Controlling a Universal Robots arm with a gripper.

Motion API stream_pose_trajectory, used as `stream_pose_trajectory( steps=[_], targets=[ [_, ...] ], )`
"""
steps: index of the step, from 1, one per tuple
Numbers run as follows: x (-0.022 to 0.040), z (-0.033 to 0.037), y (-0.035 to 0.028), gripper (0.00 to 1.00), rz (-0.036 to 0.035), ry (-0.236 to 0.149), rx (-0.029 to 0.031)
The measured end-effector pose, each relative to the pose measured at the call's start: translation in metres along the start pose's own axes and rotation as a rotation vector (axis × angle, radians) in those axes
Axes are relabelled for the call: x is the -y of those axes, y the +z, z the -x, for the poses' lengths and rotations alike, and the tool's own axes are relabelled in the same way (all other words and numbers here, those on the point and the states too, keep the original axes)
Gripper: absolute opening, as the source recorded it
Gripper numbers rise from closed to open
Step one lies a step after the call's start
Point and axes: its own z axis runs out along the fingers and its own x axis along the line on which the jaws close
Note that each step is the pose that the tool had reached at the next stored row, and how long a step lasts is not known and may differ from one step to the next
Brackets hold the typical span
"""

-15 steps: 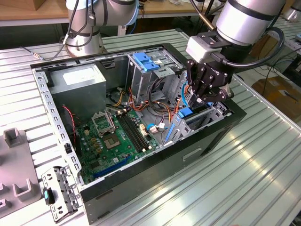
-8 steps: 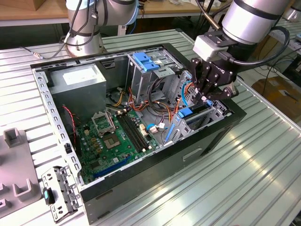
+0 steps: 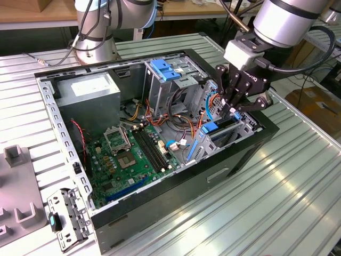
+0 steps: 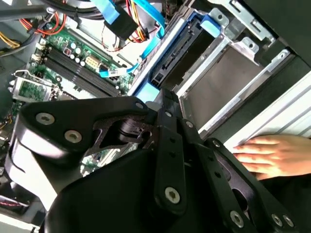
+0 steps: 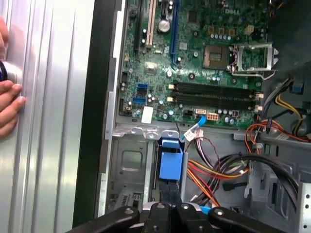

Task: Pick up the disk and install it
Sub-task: 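Insert the first disk wire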

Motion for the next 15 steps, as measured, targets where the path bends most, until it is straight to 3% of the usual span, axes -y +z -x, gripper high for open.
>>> stream_pose_trajectory(
  steps=[4, 8, 15],
  targets=[
    [0.0003, -0.0001, -0.0002, 0.11, -0.0006, -0.009, -0.0006],
    [0.0014, -0.0002, -0.0001, 0.11, 0.0003, -0.071, -0.0021],
    [0.0132, 0.001, -0.0002, 0.11, 0.0007, -0.096, -0.0027]
  ],
)
